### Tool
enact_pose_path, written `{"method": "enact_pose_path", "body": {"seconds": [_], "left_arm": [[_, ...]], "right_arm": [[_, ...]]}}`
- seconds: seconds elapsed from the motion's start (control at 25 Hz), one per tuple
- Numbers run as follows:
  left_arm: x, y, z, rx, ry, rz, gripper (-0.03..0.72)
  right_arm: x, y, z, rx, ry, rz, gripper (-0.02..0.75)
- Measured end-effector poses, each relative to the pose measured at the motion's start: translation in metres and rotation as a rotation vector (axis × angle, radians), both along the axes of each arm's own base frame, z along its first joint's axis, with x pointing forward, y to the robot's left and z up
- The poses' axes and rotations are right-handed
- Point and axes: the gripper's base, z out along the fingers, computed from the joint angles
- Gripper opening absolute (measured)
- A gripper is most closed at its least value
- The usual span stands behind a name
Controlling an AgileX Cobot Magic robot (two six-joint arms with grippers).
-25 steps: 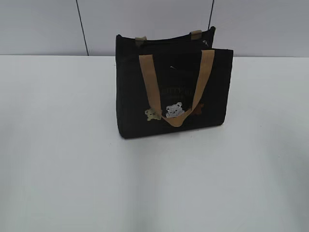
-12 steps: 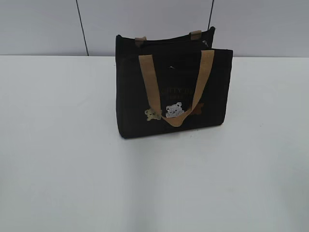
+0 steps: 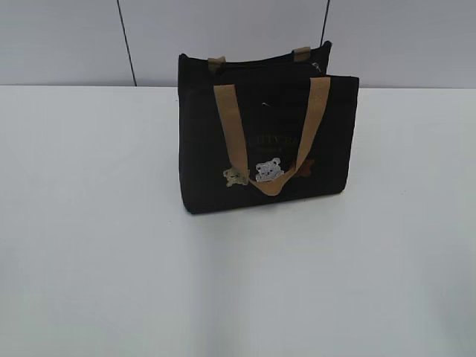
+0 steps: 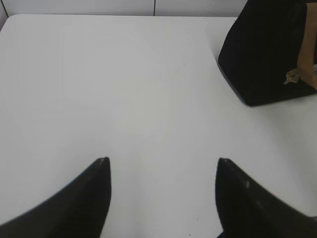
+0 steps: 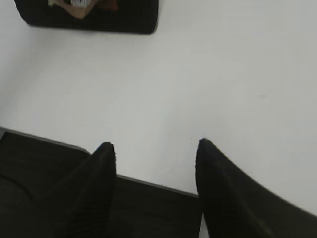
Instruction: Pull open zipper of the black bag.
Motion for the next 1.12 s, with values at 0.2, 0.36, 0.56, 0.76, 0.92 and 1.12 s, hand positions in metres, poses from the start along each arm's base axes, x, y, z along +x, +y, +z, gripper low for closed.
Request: {"method": "enact_pose_path", "body": {"seconds": [0.2, 0.36, 0.56, 0.76, 0.92, 1.12], "left_arm": [[0.0, 0.0, 0.0, 0.002, -0.001, -0.001, 0.497], [0.0, 0.0, 0.0, 0.002, -0.003, 0.0, 0.497], [0.0, 0.0, 0.0, 0.002, -0.003, 0.006, 0.497], [0.0, -0.001, 0.0, 0.002, -0.002, 0.1, 0.497], [0.0, -0.002, 0.0, 0.005, -0.003, 0.174, 0.496], [0.0, -0.002, 0.0, 0.004, -0.003, 0.176, 0.496]], "right_arm": [[0.011, -0.001, -0.006, 0.008, -0.049, -0.018, 0.396], [0.013, -0.001, -0.007, 0.009, -0.06, -0.023, 0.396], [0.013, -0.001, -0.006, 0.01, -0.064, -0.024, 0.396], [0.013, -0.001, -0.006, 0.01, -0.064, -0.024, 0.396], [0.013, -0.001, -0.006, 0.01, -0.064, -0.024, 0.396], [0.013, -0.001, -0.006, 0.01, -0.064, -0.024, 0.396]]}}
